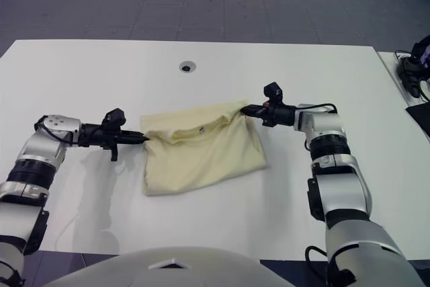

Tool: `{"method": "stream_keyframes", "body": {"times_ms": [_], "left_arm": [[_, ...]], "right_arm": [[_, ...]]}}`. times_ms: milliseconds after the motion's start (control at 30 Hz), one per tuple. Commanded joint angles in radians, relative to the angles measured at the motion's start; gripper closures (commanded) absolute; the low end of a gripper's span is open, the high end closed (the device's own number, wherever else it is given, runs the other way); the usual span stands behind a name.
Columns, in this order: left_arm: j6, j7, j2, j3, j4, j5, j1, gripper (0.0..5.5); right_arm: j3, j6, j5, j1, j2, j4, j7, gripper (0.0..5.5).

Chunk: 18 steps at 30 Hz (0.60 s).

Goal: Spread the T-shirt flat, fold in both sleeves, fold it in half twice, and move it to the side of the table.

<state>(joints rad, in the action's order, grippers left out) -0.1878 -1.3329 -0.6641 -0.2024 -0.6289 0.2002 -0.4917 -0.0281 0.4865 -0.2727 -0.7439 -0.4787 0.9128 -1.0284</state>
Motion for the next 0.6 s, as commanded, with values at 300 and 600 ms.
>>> {"method": "stream_keyframes", "body": {"times_ms": [300,600], "left_arm": [[-0.035,0.270,0.098,0.227,0.058,0.070,-0.012,3.57],[-0.076,0.366,0.072,0.085,0.741,-0.011,0.334,3.28]], "right_arm": [[0.268,0.091,-0.153,-0.001,0.051,-0.241,0.273,3.70],[-0.048,0.033,0.054,0.393,-0.083,-0.813,0.191,3.83]]}}
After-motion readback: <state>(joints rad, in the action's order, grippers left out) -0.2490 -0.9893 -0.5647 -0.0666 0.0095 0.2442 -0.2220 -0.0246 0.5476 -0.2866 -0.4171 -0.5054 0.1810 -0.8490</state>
